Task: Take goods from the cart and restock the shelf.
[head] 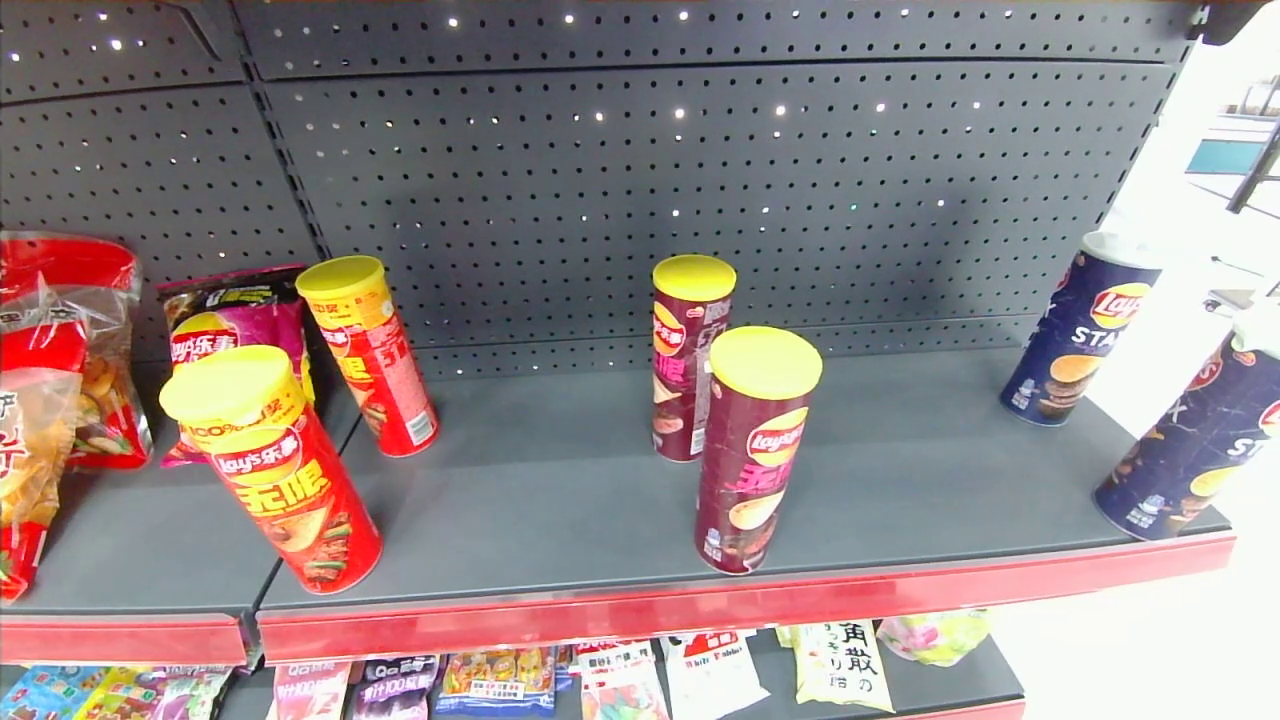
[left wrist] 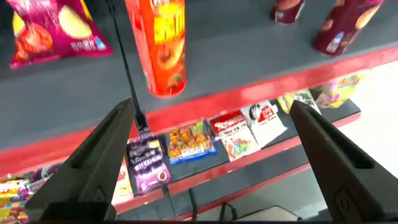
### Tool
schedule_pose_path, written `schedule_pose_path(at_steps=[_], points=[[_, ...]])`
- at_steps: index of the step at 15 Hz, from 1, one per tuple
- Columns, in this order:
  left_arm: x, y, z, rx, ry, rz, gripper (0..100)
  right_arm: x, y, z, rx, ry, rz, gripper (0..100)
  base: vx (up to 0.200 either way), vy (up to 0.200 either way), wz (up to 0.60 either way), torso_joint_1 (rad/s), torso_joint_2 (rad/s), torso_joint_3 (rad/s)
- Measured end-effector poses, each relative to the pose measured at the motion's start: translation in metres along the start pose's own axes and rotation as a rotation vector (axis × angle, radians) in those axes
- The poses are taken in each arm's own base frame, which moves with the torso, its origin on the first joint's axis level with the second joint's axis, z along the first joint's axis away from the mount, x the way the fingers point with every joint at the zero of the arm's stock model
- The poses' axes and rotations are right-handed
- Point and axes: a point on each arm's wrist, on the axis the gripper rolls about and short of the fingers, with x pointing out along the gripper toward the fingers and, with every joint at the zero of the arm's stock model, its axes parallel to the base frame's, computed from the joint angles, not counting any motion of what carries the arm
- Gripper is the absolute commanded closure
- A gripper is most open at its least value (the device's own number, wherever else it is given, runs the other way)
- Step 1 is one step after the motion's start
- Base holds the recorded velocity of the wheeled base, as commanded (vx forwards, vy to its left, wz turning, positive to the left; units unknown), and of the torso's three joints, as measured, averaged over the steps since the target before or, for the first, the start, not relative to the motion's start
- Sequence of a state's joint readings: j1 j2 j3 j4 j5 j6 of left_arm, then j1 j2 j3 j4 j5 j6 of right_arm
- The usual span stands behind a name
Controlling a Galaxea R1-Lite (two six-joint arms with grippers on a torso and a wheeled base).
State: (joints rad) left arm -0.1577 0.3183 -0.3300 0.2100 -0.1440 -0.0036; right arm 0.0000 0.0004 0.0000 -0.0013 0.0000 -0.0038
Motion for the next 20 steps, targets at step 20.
schedule_pose_path(at_steps=[20], points=[[0.004, 0.0, -0.076, 0.016, -0.19, 0.278, 0, 0.0, 0.0, 0.0, 0.0, 0.0, 0.0, 0, 0.0, 0.0, 0.0, 0.0, 0.0, 0.0]])
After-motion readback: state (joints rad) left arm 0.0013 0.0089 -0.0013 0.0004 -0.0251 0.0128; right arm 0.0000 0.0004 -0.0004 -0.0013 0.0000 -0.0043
